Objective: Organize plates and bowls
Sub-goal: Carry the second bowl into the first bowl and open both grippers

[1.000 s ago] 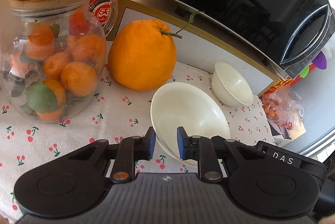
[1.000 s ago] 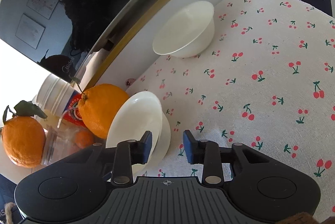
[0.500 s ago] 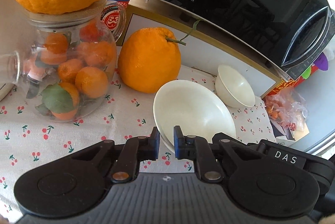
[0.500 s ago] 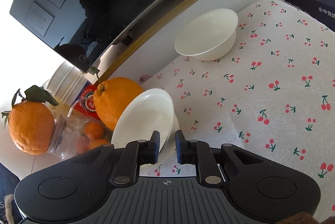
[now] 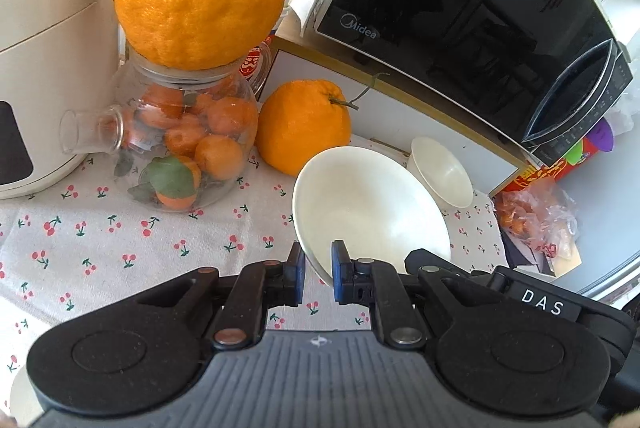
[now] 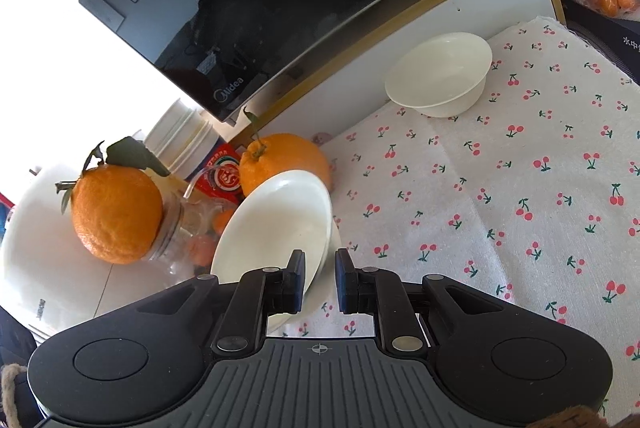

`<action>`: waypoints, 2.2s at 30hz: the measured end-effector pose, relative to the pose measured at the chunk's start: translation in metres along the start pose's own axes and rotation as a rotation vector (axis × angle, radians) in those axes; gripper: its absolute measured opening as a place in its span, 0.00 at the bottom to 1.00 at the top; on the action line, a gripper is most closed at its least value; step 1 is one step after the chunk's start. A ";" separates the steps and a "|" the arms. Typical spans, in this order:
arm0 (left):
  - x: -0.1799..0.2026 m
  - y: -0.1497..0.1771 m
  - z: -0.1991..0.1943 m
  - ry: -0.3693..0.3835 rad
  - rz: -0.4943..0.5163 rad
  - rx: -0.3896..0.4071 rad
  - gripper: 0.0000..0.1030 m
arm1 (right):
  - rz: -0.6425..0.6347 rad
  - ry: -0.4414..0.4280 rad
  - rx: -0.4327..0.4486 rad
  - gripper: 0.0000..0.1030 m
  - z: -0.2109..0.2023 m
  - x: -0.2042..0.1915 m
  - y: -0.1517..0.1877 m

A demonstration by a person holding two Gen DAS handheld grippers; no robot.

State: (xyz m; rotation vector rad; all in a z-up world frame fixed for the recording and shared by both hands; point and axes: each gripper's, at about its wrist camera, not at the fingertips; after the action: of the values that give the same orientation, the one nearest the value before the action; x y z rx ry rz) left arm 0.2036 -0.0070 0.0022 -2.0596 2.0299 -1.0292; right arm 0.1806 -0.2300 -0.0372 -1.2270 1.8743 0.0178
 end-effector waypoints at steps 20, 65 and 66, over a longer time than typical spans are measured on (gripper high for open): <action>-0.030 0.045 -0.074 0.017 0.006 0.025 0.12 | -0.139 -0.004 -0.083 0.17 -0.050 -0.051 0.050; -0.107 0.093 -0.102 -0.117 0.044 -0.113 0.17 | -0.326 0.021 -0.333 0.19 -0.003 -0.104 0.141; -0.107 0.093 -0.102 -0.120 0.047 -0.112 0.17 | -0.328 0.023 -0.333 0.19 -0.003 -0.105 0.141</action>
State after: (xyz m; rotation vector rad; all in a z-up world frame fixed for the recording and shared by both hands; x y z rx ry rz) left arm 0.0832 0.1191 -0.0080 -2.0598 2.1095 -0.7810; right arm 0.0875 -0.0815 -0.0252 -1.7581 1.7128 0.1425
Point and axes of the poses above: each gripper's, at about its wrist camera, not at the fingertips, and z roughly the way its jaws point, x to its right, y to its underside, and after that the axes turned 7 degrees about -x, right-handed
